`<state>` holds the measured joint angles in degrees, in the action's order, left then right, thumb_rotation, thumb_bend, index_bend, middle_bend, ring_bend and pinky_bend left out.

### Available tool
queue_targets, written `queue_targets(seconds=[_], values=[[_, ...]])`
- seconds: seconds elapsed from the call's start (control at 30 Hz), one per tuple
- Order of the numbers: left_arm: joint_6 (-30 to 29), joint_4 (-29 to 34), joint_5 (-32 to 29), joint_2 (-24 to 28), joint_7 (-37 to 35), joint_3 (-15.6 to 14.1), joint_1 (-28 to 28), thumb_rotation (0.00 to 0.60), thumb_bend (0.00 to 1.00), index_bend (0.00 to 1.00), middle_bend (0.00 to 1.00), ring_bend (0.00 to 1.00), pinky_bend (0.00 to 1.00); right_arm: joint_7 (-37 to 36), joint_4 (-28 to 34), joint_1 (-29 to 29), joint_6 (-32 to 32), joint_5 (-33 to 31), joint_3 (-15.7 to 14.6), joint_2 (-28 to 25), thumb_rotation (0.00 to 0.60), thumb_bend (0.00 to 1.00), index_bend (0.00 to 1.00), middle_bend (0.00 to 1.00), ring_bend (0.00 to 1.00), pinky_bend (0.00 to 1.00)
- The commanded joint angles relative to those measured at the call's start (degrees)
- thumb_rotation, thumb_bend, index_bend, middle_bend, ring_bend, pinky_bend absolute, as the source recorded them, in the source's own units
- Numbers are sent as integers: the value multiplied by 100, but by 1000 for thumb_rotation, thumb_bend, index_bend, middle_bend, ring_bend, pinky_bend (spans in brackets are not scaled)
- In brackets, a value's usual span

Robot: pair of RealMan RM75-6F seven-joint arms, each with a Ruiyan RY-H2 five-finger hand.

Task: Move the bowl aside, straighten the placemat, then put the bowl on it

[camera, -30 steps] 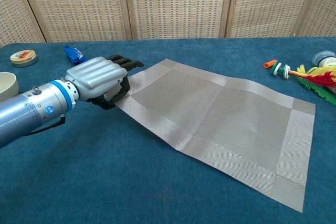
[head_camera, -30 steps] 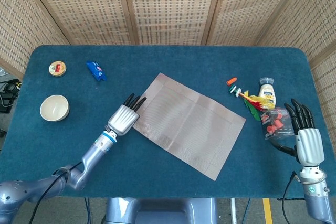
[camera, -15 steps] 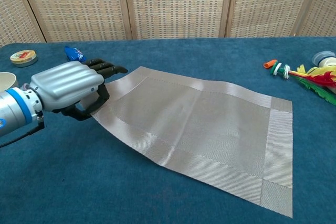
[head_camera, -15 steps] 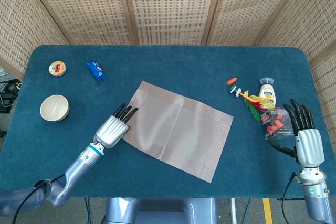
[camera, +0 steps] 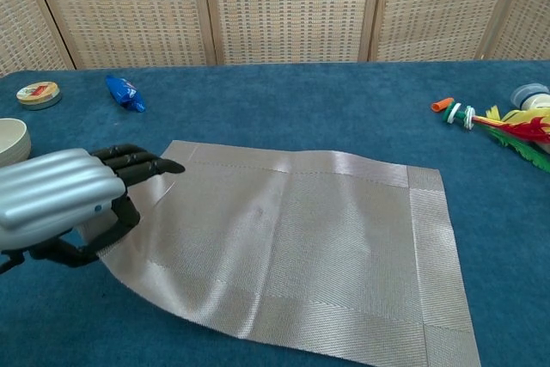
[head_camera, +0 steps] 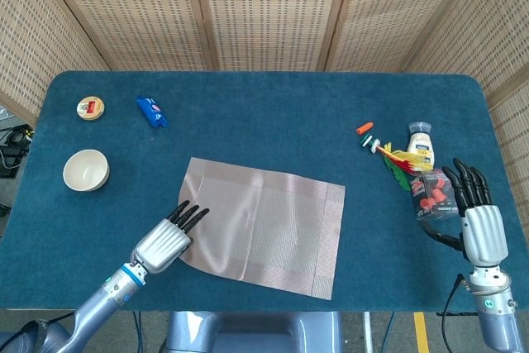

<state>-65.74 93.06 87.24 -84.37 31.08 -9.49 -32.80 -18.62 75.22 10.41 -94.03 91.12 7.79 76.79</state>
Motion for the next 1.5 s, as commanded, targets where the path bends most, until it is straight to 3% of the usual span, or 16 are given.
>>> queue_targets(seconds=[0.03,0.57,1.5], values=[[72,344,145,70,291,-207,153,600,685,684,0,0,0,11,16,-6,-2,-1,-2,-12,600,268,104,0,0,0],[427,823,142,341,334,-302,293,600,685,675,0,0,0,49,37,-9,-14,24,-12,-14,600,268,107,0,0,0],[939,1373,11,525,18,-194,273,600,682,664,0,0,0,62,45,-18,-50,32,-2,-23,600,268,109,0,0,0]])
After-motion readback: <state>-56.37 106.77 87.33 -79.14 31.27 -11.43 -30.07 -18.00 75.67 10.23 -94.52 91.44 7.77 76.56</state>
